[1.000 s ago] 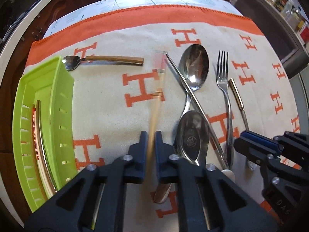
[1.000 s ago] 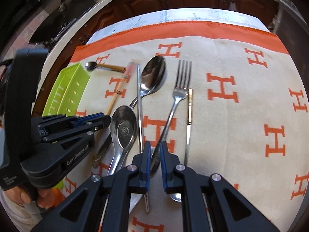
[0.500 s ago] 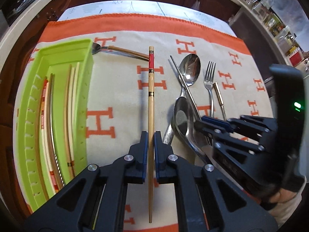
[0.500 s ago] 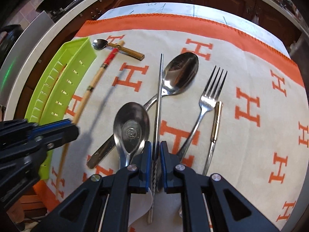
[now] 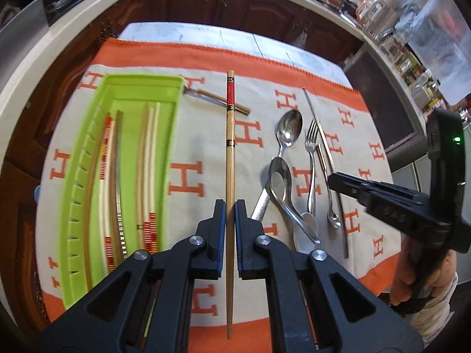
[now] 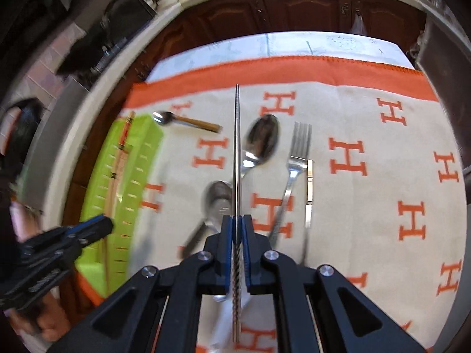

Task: Organize utensils
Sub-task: 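Lower both chopsticks into the green tray and open both tools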

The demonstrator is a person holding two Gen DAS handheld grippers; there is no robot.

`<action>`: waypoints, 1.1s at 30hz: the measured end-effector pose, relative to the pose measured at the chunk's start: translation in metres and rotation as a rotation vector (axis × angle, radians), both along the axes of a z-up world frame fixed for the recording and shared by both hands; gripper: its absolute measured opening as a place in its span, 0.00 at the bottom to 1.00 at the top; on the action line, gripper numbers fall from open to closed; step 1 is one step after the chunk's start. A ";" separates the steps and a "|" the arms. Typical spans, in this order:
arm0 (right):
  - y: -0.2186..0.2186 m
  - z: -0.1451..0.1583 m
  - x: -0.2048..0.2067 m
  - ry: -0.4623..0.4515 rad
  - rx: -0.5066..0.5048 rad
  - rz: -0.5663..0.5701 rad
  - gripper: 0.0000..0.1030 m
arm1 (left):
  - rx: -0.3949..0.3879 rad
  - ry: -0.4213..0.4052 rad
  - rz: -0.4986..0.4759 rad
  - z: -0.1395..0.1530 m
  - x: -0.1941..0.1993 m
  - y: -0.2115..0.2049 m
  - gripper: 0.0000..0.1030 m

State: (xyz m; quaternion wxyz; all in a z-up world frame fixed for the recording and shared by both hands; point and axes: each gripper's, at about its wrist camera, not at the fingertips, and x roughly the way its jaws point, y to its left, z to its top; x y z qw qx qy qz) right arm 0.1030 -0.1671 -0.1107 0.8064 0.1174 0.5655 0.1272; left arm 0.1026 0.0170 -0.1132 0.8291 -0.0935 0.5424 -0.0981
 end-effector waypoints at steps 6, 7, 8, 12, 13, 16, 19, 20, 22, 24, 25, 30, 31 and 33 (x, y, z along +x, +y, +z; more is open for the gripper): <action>0.035 0.030 -0.003 0.003 0.152 0.011 0.06 | 0.033 -0.058 0.055 0.023 -0.006 0.035 0.04; 0.044 0.034 -0.003 0.004 0.166 0.020 0.06 | 0.036 -0.061 0.056 0.025 -0.005 0.039 0.04; 0.057 0.037 -0.003 0.010 0.191 0.029 0.06 | 0.040 -0.064 0.058 0.026 -0.005 0.045 0.04; 0.101 0.037 0.000 0.040 0.232 0.046 0.06 | 0.084 -0.065 0.100 0.023 0.000 0.067 0.04; 0.109 0.037 0.001 0.047 0.238 0.048 0.06 | 0.076 -0.057 0.111 0.021 0.002 0.073 0.04; 0.136 0.031 0.006 0.055 0.236 0.050 0.06 | 0.067 -0.037 0.136 0.011 0.009 0.082 0.04; 0.153 0.020 0.012 0.081 0.236 0.049 0.06 | 0.065 -0.011 0.155 -0.002 0.015 0.092 0.04; 0.156 0.018 0.013 0.080 0.226 0.049 0.06 | 0.069 -0.007 0.161 -0.006 0.016 0.094 0.04; 0.161 0.014 0.018 0.086 0.223 0.052 0.06 | 0.068 0.004 0.170 -0.014 0.019 0.099 0.04; 0.163 0.009 0.020 0.097 0.220 0.048 0.06 | 0.080 0.010 0.175 -0.019 0.022 0.101 0.04; 0.164 0.008 0.020 0.099 0.218 0.048 0.06 | 0.088 0.012 0.178 -0.021 0.023 0.101 0.04; 0.170 0.004 0.021 0.112 0.202 0.063 0.07 | 0.102 0.023 0.176 -0.028 0.024 0.103 0.11; 0.171 0.004 0.021 0.111 0.193 0.060 0.07 | 0.107 0.026 0.182 -0.030 0.024 0.103 0.18; 0.170 0.003 0.020 0.105 0.181 0.058 0.07 | 0.117 0.026 0.193 -0.031 0.021 0.104 0.26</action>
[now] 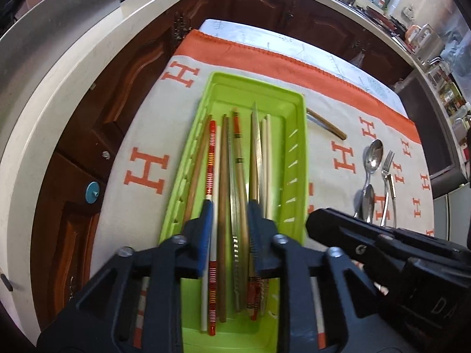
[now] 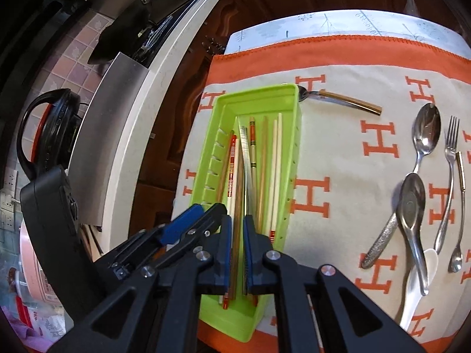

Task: Organize utensils
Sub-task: 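Lower both chopsticks into the green tray and open both tools, then move the left tool to the spoons and close on a silver spoon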

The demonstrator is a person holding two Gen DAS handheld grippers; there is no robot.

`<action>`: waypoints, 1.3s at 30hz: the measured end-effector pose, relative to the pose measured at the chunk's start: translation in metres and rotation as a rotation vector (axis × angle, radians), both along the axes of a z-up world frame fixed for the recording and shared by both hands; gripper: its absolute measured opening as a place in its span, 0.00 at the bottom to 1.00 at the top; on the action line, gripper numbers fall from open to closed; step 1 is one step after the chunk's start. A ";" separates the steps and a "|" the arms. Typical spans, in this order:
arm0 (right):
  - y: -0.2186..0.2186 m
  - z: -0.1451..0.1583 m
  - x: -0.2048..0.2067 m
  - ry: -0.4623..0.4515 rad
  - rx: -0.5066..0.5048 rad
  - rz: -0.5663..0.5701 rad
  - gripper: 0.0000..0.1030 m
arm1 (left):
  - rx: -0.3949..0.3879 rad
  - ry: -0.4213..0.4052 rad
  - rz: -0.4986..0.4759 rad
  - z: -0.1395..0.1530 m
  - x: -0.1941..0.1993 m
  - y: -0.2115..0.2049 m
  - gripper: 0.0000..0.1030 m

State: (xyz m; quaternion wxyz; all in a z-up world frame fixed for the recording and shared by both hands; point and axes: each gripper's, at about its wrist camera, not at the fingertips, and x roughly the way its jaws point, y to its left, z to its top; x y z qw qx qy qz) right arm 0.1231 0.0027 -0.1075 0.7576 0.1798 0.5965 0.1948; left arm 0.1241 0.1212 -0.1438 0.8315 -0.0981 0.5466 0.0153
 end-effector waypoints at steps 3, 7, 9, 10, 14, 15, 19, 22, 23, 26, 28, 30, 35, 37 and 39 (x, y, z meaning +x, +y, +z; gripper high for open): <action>-0.004 -0.001 -0.003 -0.001 0.003 -0.001 0.07 | -0.011 0.003 0.012 0.000 -0.005 0.003 0.38; -0.008 0.006 -0.013 -0.049 -0.034 0.005 0.07 | -0.024 -0.004 0.017 0.002 -0.013 0.002 0.41; -0.012 0.012 -0.019 -0.084 -0.056 0.004 0.07 | -0.026 -0.013 0.020 0.005 -0.017 -0.001 0.41; -0.014 0.014 -0.022 -0.098 -0.063 0.002 0.07 | -0.025 -0.020 0.020 0.008 -0.019 -0.002 0.41; -0.023 0.026 -0.034 -0.172 -0.111 -0.006 0.07 | -0.015 -0.056 0.015 0.022 -0.028 -0.013 0.41; -0.026 0.028 -0.037 -0.185 -0.121 -0.007 0.07 | -0.012 -0.065 0.010 0.026 -0.030 -0.016 0.41; -0.036 0.037 -0.044 -0.223 -0.133 -0.018 0.07 | 0.006 -0.094 -0.010 0.039 -0.037 -0.030 0.44; -0.045 0.042 -0.049 -0.247 -0.139 -0.030 0.07 | 0.014 -0.107 -0.024 0.047 -0.041 -0.040 0.45; -0.049 0.045 -0.051 -0.257 -0.143 -0.036 0.07 | 0.014 -0.110 -0.028 0.048 -0.042 -0.043 0.46; -0.059 0.049 -0.056 -0.278 -0.149 -0.050 0.07 | 0.013 -0.121 -0.050 0.053 -0.046 -0.055 0.47; -0.067 0.051 -0.058 -0.288 -0.153 -0.060 0.07 | 0.013 -0.125 -0.066 0.055 -0.048 -0.062 0.47; -0.076 0.053 -0.060 -0.297 -0.157 -0.077 0.07 | 0.017 -0.130 -0.085 0.057 -0.050 -0.070 0.47; -0.110 0.055 -0.062 -0.293 -0.140 -0.143 0.07 | 0.019 -0.137 -0.123 0.059 -0.051 -0.087 0.47; -0.121 0.055 -0.061 -0.287 -0.132 -0.163 0.07 | 0.019 -0.132 -0.131 0.058 -0.049 -0.094 0.48; -0.135 0.053 -0.061 -0.278 -0.123 -0.189 0.07 | 0.015 -0.126 -0.143 0.055 -0.048 -0.099 0.48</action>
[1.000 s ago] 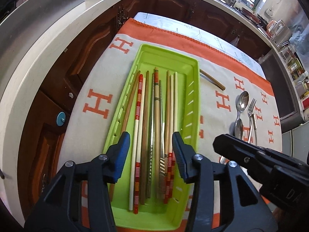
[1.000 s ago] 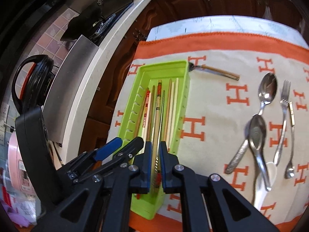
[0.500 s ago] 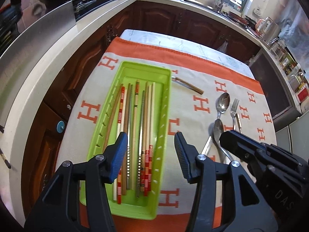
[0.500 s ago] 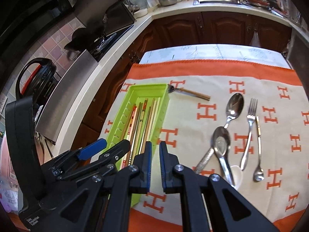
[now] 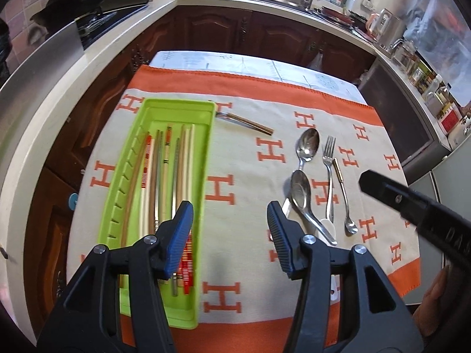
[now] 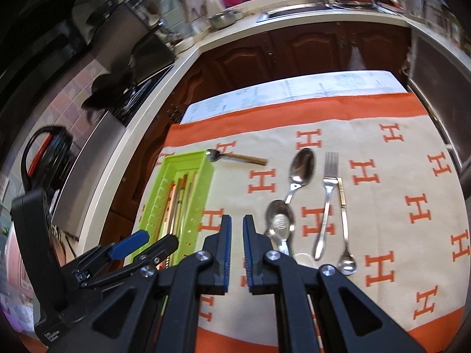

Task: Organize utensils
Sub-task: 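Move the left tool to the spoons and close on a silver spoon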

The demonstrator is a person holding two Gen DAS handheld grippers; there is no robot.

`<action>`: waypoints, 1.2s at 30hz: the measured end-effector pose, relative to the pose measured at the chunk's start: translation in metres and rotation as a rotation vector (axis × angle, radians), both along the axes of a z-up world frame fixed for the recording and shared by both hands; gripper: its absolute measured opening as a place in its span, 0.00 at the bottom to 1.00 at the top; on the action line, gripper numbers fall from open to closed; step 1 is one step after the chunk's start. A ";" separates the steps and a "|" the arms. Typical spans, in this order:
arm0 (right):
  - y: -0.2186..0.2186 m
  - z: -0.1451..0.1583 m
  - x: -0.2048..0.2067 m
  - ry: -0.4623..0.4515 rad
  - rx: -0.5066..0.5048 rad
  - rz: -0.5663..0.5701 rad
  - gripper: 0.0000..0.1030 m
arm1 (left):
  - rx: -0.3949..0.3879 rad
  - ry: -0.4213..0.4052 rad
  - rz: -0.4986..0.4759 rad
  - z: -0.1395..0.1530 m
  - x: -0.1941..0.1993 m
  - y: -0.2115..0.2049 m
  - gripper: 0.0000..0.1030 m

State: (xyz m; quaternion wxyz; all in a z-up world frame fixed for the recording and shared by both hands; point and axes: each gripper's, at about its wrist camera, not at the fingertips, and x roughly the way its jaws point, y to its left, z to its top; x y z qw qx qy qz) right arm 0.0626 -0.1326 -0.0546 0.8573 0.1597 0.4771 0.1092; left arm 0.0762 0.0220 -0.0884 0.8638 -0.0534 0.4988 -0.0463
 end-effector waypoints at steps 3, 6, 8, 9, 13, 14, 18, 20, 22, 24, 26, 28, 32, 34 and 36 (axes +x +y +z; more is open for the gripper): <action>-0.019 -0.004 0.001 0.011 0.014 -0.034 0.07 | 0.000 0.015 -0.016 -0.004 0.002 -0.009 0.48; -0.034 -0.010 0.003 0.024 0.027 -0.063 0.07 | -0.003 0.036 -0.034 -0.010 0.006 -0.018 0.48; -0.044 -0.014 0.004 0.032 0.035 -0.082 0.07 | -0.008 0.050 -0.044 -0.015 0.008 -0.023 0.48; -0.048 -0.015 0.005 0.034 0.037 -0.089 0.07 | -0.013 0.059 -0.049 -0.017 0.010 -0.026 0.48; -0.060 -0.023 0.006 0.046 0.042 -0.108 0.07 | -0.054 0.100 -0.070 -0.030 0.015 -0.037 0.48; -0.063 -0.025 0.007 0.051 0.042 -0.112 0.07 | -0.063 0.110 -0.072 -0.033 0.017 -0.039 0.48; -0.072 -0.034 0.009 0.069 0.045 -0.119 0.07 | -0.088 0.139 -0.081 -0.045 0.024 -0.048 0.48; -0.076 -0.040 0.009 0.079 0.044 -0.118 0.07 | -0.110 0.145 -0.082 -0.052 0.029 -0.052 0.48; -0.079 -0.044 0.009 0.088 0.042 -0.115 0.07 | -0.136 0.148 -0.083 -0.057 0.035 -0.054 0.48; -0.082 -0.052 0.009 0.104 0.041 -0.106 0.07 | -0.155 0.144 -0.084 -0.064 0.043 -0.058 0.48; -0.083 -0.060 0.008 0.123 0.041 -0.089 0.07 | -0.164 0.141 -0.082 -0.072 0.050 -0.061 0.48; -0.082 -0.067 0.006 0.139 0.039 -0.070 0.07 | -0.181 0.148 -0.082 -0.081 0.058 -0.065 0.48; -0.077 -0.081 0.004 0.171 0.036 -0.014 0.07 | -0.204 0.139 -0.087 -0.093 0.068 -0.072 0.48; -0.074 -0.085 0.003 0.181 0.035 0.009 0.07 | -0.195 0.123 -0.088 -0.098 0.074 -0.077 0.48; -0.071 -0.089 0.003 0.189 0.030 0.034 0.07 | -0.176 0.111 -0.083 -0.102 0.079 -0.083 0.47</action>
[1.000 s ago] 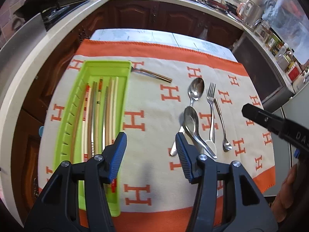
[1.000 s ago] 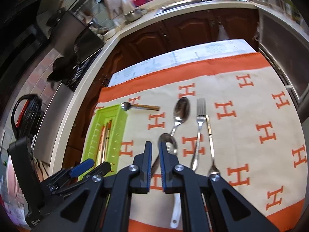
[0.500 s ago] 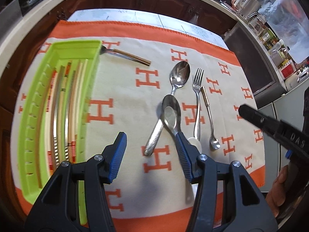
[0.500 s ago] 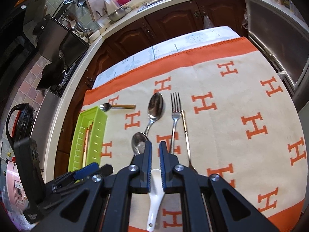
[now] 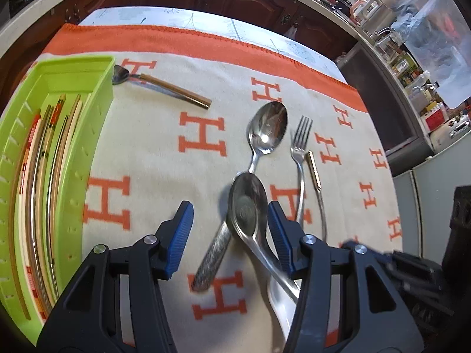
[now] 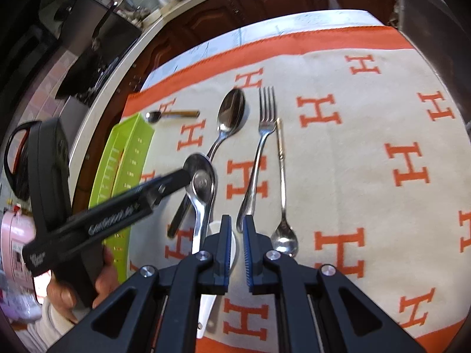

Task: Organize utensils
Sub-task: 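Move the left tool to the spoons and close on a silver spoon, then lift the silver spoon with the left tool while the right tool grasps the white ceramic spoon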

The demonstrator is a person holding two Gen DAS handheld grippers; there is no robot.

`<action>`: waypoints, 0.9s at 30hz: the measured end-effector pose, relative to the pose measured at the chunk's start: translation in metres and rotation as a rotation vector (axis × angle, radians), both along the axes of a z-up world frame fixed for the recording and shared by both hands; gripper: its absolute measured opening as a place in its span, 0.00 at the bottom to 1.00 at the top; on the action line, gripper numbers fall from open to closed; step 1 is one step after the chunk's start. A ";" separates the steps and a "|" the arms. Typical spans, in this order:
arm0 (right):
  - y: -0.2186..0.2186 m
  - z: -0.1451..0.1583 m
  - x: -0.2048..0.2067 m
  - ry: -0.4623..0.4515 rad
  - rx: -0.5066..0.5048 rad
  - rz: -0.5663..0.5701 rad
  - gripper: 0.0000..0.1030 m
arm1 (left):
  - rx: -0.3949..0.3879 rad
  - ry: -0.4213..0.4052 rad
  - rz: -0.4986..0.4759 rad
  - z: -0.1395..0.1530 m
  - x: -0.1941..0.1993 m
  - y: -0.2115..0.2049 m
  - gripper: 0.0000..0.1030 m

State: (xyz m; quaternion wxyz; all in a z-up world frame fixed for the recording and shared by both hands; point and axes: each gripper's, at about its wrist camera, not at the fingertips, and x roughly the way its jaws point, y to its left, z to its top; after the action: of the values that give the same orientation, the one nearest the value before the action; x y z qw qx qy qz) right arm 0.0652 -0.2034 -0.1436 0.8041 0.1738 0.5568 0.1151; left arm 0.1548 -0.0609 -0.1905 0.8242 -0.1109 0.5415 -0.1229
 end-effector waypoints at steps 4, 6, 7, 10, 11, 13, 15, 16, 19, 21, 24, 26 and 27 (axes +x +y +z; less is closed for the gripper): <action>0.003 -0.007 0.000 0.014 0.000 0.028 0.07 | 0.012 -0.008 -0.025 -0.010 0.009 -0.014 0.31; 0.003 -0.010 0.000 0.021 0.000 0.032 0.07 | 0.013 -0.008 -0.037 -0.013 0.010 -0.019 0.24; 0.002 -0.012 0.000 0.024 0.001 0.034 0.07 | 0.013 -0.008 -0.043 -0.015 0.011 -0.021 0.18; 0.001 -0.014 -0.001 0.031 0.004 0.037 0.07 | 0.040 -0.029 -0.046 -0.017 0.011 -0.027 0.05; 0.001 -0.015 -0.001 0.034 0.008 0.040 0.07 | 0.035 -0.042 -0.046 -0.016 0.010 -0.027 0.02; 0.002 -0.017 -0.002 0.040 0.015 0.046 0.07 | 0.015 -0.054 -0.047 -0.015 0.010 -0.027 0.00; 0.003 -0.019 -0.002 0.045 0.024 0.059 0.07 | 0.011 -0.059 -0.043 -0.013 0.008 -0.027 0.00; 0.004 -0.019 -0.003 0.048 0.029 0.066 0.07 | 0.009 -0.059 -0.042 -0.012 0.007 -0.026 0.00; 0.009 -0.022 -0.003 0.057 0.038 0.084 0.07 | -0.014 -0.051 -0.034 -0.009 0.006 -0.022 0.00; 0.013 -0.026 -0.003 0.066 0.032 0.099 0.07 | -0.027 -0.051 -0.026 -0.005 0.002 -0.014 0.00; 0.018 -0.029 -0.003 0.073 0.015 0.105 0.08 | -0.049 -0.057 -0.018 0.001 -0.003 -0.008 0.00; 0.020 -0.031 -0.002 0.077 0.010 0.108 0.13 | -0.061 -0.066 -0.022 0.008 -0.009 -0.003 0.00; 0.021 -0.032 -0.001 0.078 0.006 0.108 0.15 | -0.067 -0.071 -0.023 0.011 -0.011 -0.001 0.00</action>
State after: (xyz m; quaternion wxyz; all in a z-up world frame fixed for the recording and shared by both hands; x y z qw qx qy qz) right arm 0.0639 -0.1824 -0.1760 0.7739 0.1500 0.5960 0.1532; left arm 0.1438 -0.0621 -0.1796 0.8374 -0.1276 0.5087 -0.1541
